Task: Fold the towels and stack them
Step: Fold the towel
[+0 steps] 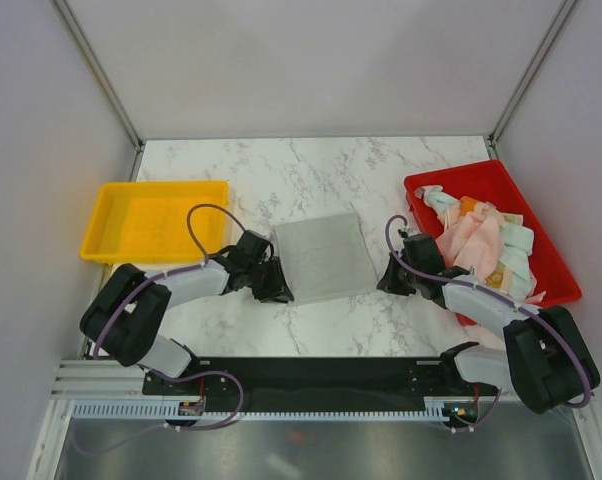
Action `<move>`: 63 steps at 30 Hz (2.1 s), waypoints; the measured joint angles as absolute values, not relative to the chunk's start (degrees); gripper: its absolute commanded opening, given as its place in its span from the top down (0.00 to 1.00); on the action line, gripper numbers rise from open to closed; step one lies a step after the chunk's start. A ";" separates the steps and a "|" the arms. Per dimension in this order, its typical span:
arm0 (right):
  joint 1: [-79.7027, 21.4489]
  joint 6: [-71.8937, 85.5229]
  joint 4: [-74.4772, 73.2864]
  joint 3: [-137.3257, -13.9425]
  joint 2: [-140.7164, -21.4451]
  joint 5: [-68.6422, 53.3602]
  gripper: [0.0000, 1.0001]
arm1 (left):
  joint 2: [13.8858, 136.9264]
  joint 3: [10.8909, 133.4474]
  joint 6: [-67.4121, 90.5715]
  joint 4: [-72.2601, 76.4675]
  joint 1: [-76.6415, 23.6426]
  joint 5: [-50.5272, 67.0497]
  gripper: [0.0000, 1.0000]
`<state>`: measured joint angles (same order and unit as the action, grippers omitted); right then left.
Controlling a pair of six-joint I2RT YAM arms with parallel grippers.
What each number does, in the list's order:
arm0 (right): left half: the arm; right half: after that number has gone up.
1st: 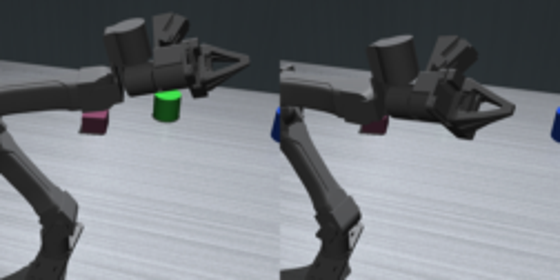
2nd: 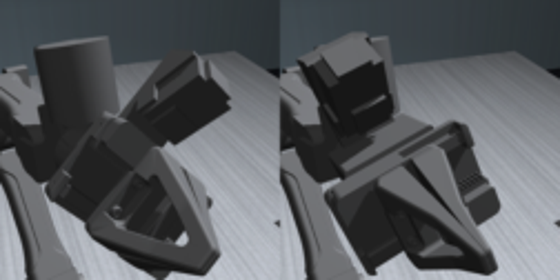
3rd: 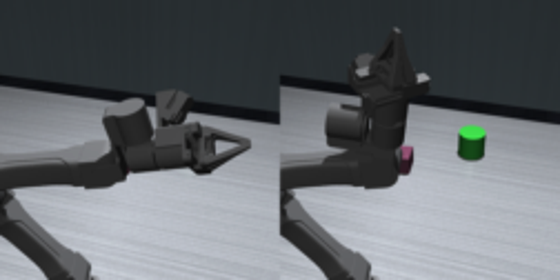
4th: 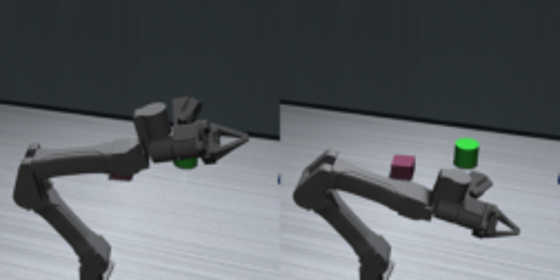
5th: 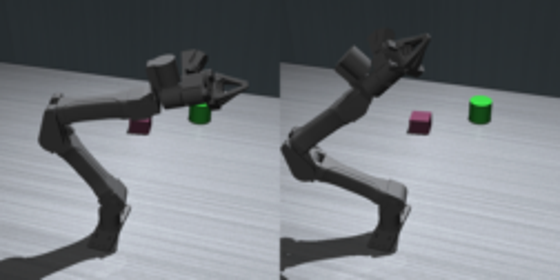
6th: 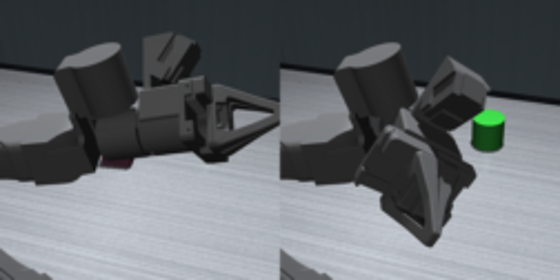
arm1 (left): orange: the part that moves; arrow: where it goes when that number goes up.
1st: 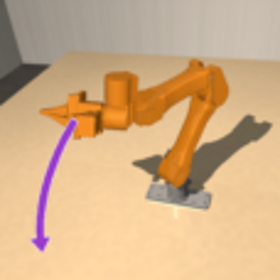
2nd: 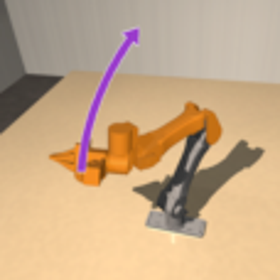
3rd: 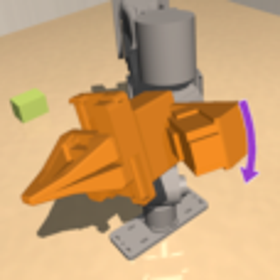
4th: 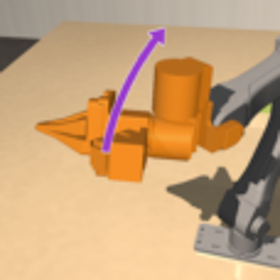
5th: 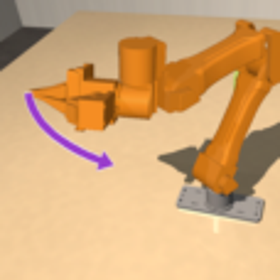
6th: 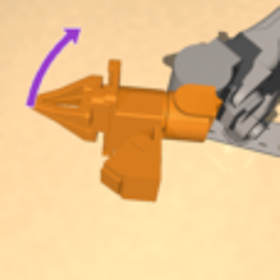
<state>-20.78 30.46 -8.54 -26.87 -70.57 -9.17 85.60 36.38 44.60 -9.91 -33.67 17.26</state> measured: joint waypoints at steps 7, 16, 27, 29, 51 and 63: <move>-20.67 31.22 -14.74 -28.60 -68.66 -5.67 0.59 | 83.57 43.18 44.03 -20.18 -33.52 14.66 0.42; -20.34 29.76 -16.29 -48.21 -73.93 -5.76 0.81 | 84.99 63.88 39.03 -25.10 -27.94 8.93 0.78; -18.11 22.37 -9.72 -67.00 -104.71 -17.61 0.82 | 106.89 71.81 33.01 -24.45 -26.48 6.37 0.91; -17.30 21.61 -9.15 -68.42 -108.25 -19.11 0.82 | 108.31 72.86 32.49 -24.69 -25.91 5.58 0.90; -13.30 31.33 10.85 -62.28 -114.02 -20.05 0.80 | 120.53 86.63 28.51 -24.21 -20.18 3.60 0.85; -13.63 31.79 5.17 -61.65 -109.21 -20.47 0.76 | 118.50 88.09 26.87 -24.82 -19.07 10.74 0.75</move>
<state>-13.63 31.79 5.17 -61.65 -109.21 -20.47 118.50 88.09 26.87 -24.82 -19.07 10.74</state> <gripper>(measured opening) 0.234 0.249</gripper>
